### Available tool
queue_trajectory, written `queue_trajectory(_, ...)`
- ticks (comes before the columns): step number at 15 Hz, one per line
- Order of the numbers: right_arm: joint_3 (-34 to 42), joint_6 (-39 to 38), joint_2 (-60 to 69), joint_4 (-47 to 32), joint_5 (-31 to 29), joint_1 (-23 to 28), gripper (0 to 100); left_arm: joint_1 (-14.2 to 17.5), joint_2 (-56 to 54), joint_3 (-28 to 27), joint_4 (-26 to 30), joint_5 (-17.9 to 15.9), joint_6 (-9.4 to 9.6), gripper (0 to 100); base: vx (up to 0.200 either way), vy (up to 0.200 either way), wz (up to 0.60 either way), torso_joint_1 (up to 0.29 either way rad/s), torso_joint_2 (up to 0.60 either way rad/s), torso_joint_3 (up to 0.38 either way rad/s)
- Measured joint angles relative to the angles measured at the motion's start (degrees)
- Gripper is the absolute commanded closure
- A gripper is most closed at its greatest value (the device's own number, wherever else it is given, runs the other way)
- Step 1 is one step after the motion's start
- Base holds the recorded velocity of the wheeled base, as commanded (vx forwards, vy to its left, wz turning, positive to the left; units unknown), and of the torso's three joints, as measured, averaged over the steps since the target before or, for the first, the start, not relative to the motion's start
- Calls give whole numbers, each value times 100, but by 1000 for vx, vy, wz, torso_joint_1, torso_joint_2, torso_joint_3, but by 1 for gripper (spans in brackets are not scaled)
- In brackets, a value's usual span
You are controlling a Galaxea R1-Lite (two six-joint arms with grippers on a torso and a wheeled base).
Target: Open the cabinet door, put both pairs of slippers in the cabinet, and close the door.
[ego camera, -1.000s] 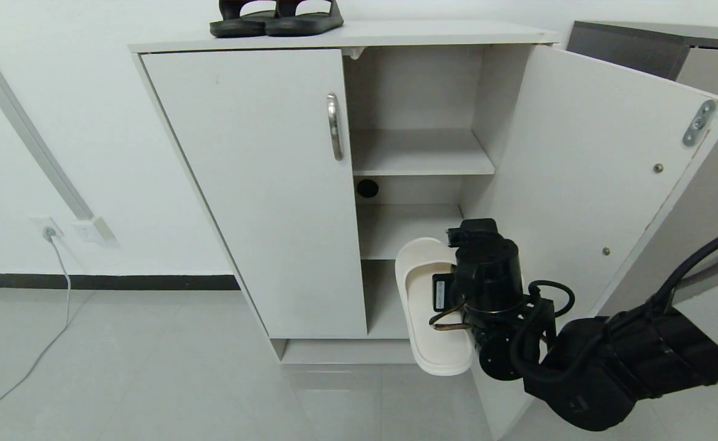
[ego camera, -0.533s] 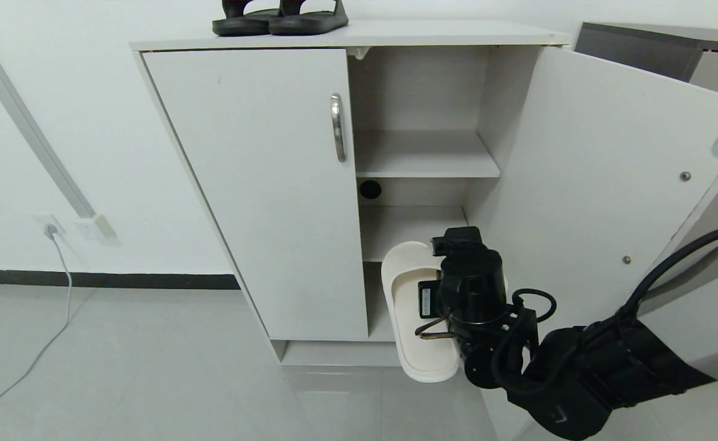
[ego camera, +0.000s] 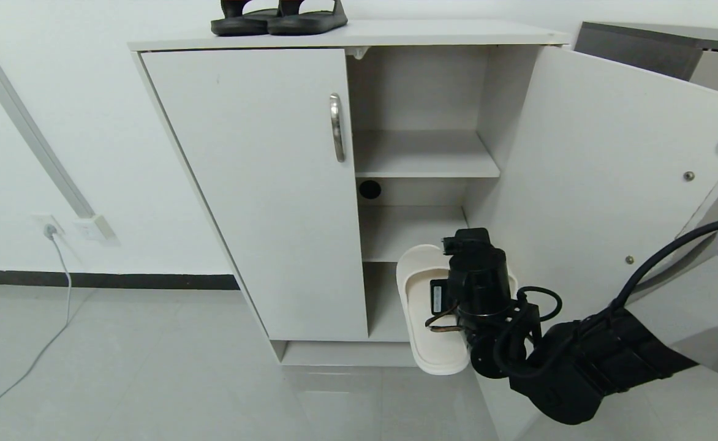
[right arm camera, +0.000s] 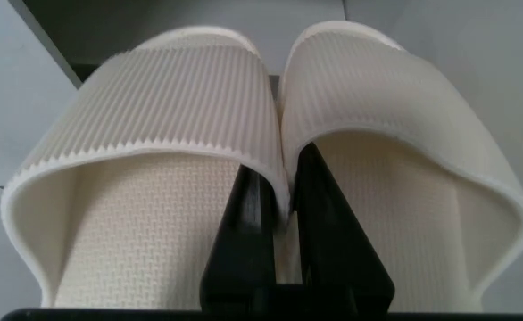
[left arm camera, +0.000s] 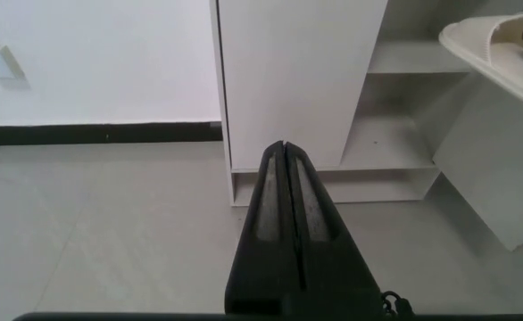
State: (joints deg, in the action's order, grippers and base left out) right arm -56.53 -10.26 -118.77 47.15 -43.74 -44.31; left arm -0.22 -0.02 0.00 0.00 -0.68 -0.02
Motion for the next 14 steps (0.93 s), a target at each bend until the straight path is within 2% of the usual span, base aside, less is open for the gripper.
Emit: queue_trajectory(14, 210, 41, 72, 0, -16, 223, 100, 0, 2, 0, 0, -2, -5, 100, 0, 0, 0, 0, 0, 0)
